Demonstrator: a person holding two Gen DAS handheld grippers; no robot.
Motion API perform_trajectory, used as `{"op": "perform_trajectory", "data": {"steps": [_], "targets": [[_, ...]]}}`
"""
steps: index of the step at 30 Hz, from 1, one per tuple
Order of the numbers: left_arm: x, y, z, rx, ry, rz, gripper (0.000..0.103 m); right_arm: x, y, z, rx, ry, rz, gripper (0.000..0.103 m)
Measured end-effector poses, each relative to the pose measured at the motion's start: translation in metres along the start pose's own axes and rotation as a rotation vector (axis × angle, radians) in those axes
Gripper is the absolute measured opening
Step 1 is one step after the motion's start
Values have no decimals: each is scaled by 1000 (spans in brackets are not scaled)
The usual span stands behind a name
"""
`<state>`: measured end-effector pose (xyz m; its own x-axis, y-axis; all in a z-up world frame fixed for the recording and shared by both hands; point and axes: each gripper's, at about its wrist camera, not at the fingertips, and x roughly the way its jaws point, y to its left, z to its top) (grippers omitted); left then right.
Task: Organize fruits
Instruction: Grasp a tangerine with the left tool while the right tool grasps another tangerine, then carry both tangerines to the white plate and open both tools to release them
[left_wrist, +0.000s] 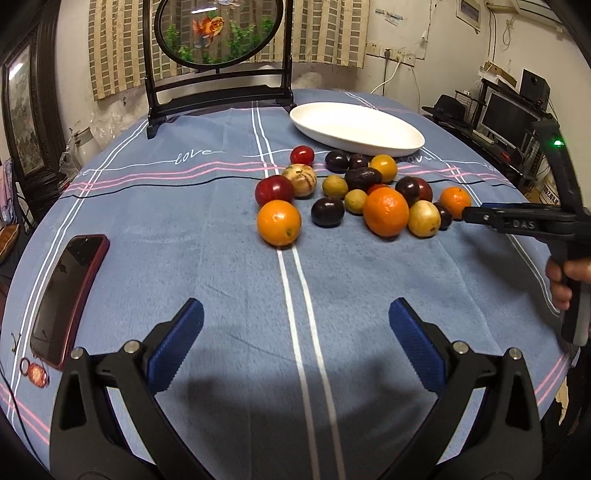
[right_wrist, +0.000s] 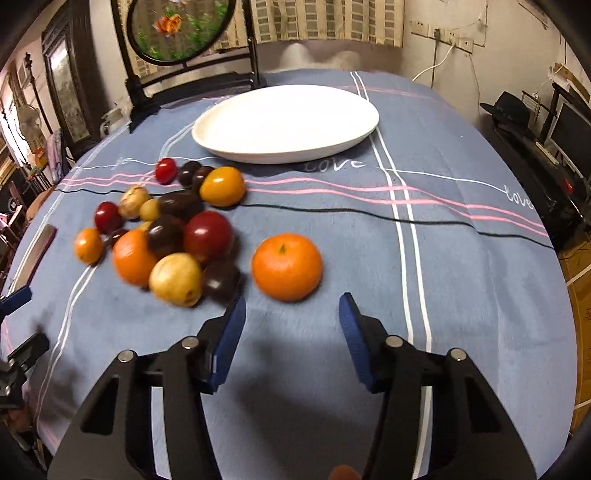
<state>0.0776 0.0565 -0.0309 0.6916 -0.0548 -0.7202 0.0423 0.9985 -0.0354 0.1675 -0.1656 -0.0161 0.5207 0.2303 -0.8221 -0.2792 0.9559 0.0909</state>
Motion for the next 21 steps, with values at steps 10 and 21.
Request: {"op": "perform_trajectory", "data": {"steps": [10, 21], "targets": [[36, 15, 37, -32, 31, -49, 78, 23, -2, 11, 9, -4, 31, 45], [82, 24, 56, -80, 123, -54, 39, 19, -9, 5, 25, -32, 77, 44]]}}
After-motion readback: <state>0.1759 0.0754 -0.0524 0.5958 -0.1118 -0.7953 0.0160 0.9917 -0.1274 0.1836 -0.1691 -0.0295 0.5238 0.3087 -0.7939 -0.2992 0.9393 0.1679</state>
